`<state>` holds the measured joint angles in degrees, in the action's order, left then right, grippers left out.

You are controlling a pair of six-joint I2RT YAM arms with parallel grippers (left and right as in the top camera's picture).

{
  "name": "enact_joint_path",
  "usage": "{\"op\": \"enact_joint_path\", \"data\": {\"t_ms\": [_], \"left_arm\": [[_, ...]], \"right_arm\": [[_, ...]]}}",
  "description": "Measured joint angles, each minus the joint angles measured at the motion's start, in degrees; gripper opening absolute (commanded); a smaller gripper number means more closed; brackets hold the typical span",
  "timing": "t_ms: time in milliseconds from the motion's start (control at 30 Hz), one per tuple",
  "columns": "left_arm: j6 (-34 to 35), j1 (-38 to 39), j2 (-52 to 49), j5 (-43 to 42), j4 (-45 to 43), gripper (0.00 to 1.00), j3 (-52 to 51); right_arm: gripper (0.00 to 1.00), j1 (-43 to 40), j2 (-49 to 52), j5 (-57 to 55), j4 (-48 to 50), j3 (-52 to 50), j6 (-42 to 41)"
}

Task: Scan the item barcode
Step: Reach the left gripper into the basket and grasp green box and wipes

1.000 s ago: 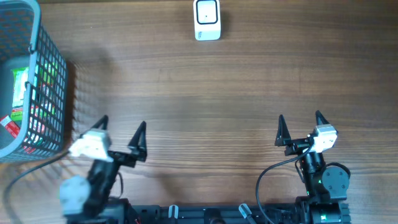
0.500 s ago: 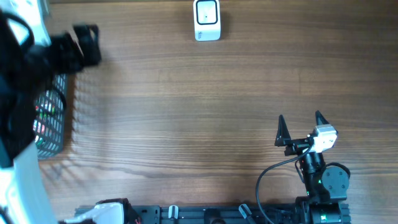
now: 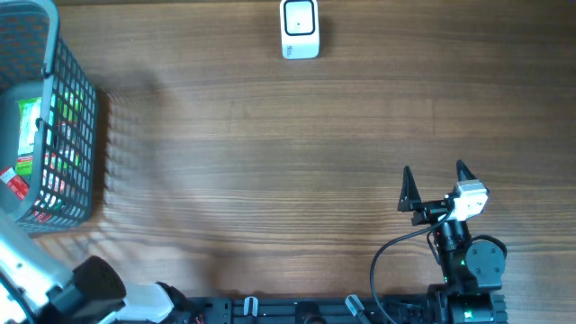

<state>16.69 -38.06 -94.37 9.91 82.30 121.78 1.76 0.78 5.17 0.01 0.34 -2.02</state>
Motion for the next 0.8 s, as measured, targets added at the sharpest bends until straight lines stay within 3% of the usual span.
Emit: {"op": "enact_joint_path", "data": {"t_ms": [200, 800], "left_arm": [[-3.10, -5.49, -2.97, -3.76, -5.29, 1.00, -9.57], [-9.18, -5.57, -16.37, -5.55, -17.59, 0.98, -26.75]], "right_arm": [[1.00, 0.00, 0.00, 0.02, 0.00, 0.00, 0.00], [1.00, 0.00, 0.00, 0.00, 0.00, 0.00, 0.00]]}}
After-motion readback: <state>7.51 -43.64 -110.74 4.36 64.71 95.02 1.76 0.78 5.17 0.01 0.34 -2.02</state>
